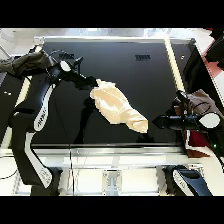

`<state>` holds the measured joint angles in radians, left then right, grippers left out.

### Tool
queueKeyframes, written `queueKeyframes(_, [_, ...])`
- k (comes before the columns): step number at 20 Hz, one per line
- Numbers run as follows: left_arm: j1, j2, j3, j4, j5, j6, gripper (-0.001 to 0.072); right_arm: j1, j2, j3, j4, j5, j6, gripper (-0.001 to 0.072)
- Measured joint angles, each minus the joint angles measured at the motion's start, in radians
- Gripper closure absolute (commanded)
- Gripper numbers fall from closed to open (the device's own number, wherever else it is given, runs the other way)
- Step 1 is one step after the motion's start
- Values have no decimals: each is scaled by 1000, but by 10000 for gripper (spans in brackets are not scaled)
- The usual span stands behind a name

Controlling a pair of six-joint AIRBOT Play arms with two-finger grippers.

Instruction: Fold the shirts.

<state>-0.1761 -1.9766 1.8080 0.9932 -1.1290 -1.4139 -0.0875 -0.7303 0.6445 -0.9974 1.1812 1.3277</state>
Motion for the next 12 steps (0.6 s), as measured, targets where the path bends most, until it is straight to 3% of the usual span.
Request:
queueKeyframes(1, [-4, -9, 0, -13, -3, 12, 9, 0, 0, -1, 8, 1, 0, 301])
queueKeyframes(2, [-8, -16, 0, -24, -6, 27, 105, 0, 0, -1, 12, 1, 0, 301])
queueKeyframes(5, [-24, -26, 0, -48, -21, 52, 690, 0, 0, -2, 24, 2, 0, 301])
queueKeyframes(12, [-45, -24, 0, -64, -51, 68, 695, 0, -50, -77, 10, -2, -12, 301])
